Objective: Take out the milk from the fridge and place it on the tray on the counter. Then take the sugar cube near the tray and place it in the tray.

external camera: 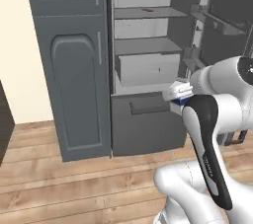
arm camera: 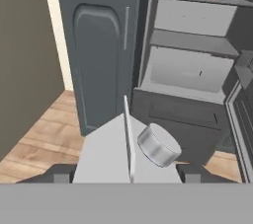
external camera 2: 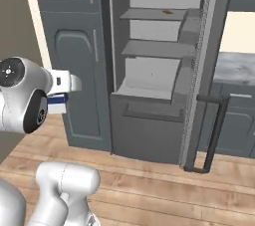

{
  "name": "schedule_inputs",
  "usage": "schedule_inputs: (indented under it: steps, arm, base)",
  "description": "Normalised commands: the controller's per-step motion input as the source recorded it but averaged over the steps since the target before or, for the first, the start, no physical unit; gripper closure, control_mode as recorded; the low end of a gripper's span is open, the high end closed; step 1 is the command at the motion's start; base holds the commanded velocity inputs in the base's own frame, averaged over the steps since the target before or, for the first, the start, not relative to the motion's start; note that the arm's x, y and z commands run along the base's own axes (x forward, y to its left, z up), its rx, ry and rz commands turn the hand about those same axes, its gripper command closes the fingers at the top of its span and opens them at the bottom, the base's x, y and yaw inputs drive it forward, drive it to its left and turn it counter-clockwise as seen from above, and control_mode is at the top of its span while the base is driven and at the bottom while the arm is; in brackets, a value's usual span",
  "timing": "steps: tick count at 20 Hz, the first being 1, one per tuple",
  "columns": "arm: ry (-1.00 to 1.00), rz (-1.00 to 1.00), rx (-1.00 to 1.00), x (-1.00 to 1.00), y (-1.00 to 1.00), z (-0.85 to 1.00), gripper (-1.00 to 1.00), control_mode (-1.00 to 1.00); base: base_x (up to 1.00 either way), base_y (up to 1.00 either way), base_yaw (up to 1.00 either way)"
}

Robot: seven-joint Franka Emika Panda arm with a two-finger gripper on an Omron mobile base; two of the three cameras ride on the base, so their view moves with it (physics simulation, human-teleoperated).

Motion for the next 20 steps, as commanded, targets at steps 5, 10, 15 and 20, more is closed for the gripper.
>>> schedule_inputs:
  steps: [5, 10, 15, 20]
  arm:
    - [0.00, 0.00, 0.00, 0.00, 0.00, 0.00, 1.00, 1.00]
    - [0.00, 0.00, 0.00, 0.00, 0.00, 0.00, 1.00, 1.00]
    - [0.00, 0.00, 0.00, 0.00, 0.00, 0.00, 1.00, 1.00]
    - [0.00, 0.00, 0.00, 0.00, 0.00, 0.00, 1.00, 1.00]
  base:
    - [-0.58, -0.65, -0.18]
    - [0.00, -0.33, -0.91]
    - [0.00, 0.00, -1.00]
    - [0.00, 0.00, -1.00]
